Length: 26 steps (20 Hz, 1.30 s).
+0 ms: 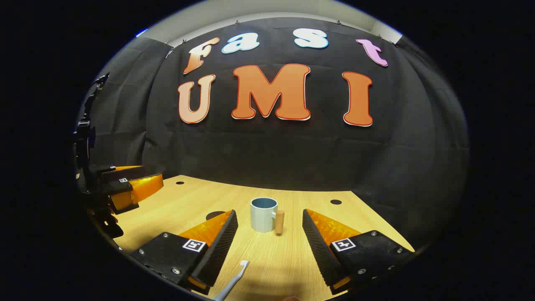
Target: Put the toothbrush and toothpaste on the desktop into the cup, then pick up the cup and place it on the coaster on the desktop.
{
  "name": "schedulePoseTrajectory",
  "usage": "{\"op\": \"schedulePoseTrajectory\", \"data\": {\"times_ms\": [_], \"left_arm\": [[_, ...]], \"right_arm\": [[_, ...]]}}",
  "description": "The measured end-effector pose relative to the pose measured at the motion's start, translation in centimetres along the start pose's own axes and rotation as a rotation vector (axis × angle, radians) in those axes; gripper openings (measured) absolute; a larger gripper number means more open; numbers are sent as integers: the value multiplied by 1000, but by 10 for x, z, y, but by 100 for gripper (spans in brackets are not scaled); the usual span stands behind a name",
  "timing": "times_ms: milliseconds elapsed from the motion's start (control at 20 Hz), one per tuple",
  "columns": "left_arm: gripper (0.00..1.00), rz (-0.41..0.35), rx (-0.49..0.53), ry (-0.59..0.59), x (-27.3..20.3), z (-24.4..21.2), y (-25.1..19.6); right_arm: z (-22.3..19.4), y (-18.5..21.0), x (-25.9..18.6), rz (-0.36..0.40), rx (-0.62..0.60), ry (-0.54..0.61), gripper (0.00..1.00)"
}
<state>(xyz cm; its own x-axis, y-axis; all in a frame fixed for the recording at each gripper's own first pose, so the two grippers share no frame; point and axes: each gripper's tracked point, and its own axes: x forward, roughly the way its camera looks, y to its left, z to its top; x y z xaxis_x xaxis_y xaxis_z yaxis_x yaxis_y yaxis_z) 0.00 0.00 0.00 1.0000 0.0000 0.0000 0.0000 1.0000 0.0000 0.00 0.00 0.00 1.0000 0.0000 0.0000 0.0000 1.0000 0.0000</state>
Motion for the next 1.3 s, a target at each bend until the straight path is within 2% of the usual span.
{"op": "schedulePoseTrajectory", "data": {"times_ms": [50,350,400,450,850,1100,1150,1200,1250,1300], "left_arm": [[99,-1,2,-4,0,1,0],[99,-1,0,-6,0,1,0],[95,-3,-5,0,0,0,0],[99,-5,-9,5,0,0,0],[99,-18,-13,42,-1,-4,-2],[99,-41,-24,100,-4,-12,-6],[95,-50,-28,119,-6,-16,-7],[99,-61,-34,141,-7,-20,-11],[99,-73,-43,166,-10,-24,-14],[95,-84,-51,195,-13,-28,-17]], "right_arm": [[0,1,0,1,0,0,94],[-1,3,-1,7,-5,12,94],[-2,4,-2,10,-6,13,94],[-2,5,-3,11,-7,16,94],[-6,9,-3,25,-2,47,94],[-16,14,-4,43,2,105,94],[-19,15,-3,47,5,122,94],[-23,17,-3,54,7,142,94],[-28,18,-3,60,12,167,94],[-34,22,-4,72,16,196,94]]}}
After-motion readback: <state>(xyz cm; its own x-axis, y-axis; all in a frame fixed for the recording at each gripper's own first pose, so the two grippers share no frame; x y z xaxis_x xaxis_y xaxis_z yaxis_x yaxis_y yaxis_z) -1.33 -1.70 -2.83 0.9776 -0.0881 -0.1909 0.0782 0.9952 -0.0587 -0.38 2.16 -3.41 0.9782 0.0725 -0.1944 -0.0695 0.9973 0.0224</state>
